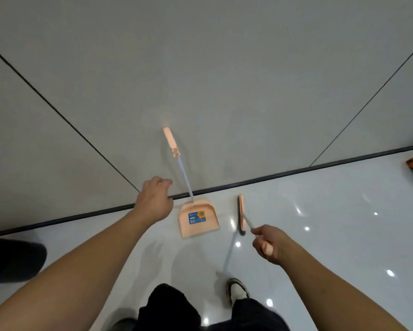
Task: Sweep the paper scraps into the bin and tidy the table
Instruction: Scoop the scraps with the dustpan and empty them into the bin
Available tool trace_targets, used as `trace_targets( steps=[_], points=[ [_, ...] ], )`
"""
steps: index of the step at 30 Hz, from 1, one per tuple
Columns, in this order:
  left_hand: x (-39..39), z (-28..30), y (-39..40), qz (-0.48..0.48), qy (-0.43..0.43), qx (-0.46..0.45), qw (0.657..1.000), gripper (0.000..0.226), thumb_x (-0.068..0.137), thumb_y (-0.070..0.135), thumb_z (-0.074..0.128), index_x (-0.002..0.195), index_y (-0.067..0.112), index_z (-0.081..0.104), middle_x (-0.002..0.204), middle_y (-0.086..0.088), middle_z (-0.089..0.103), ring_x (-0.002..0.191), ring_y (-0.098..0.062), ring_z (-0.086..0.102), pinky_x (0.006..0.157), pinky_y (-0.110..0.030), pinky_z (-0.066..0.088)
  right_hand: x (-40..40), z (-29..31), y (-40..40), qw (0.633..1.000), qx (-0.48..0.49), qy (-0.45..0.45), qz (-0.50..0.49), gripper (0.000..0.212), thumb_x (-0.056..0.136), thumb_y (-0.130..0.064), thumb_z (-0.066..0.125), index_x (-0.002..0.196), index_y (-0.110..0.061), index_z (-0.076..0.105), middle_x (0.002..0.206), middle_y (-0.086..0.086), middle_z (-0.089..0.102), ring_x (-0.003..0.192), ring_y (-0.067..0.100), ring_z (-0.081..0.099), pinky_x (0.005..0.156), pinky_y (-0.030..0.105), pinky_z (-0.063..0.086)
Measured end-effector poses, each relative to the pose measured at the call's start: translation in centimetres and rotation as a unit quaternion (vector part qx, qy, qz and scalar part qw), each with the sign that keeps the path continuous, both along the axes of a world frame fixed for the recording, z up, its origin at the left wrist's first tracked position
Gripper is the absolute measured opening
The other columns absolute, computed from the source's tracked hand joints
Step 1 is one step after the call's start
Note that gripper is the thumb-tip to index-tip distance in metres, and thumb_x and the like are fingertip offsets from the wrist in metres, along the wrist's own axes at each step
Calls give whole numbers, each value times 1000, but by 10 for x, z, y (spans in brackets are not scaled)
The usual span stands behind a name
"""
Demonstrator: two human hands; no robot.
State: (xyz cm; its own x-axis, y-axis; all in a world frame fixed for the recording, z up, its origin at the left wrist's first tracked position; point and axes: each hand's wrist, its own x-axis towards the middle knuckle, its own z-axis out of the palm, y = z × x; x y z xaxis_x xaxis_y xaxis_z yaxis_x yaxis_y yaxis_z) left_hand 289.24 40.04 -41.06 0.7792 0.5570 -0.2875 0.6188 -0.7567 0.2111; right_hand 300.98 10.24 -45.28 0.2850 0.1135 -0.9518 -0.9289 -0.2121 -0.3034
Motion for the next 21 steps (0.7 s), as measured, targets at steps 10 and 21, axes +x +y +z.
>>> trace_targets(
  steps=[10,21],
  points=[
    [122,-33,171,-470,-4,172,866,58,78,5,50,133,20,52,142,-10,42,124,-35,39,95,-47,38,-35,-41,129,969,-18,6,-248,3,96,-5,50,98,-3,49,65,7,40,31,11,36,30,18,35],
    [164,-25,93,-682,-12,157,714,10,90,30,61,92,25,68,99,-2,57,93,-28,54,70,-36,37,-181,-35,153,854,4,4,-520,11,97,-5,48,108,-3,50,65,6,39,35,11,34,32,19,36]
  ],
)
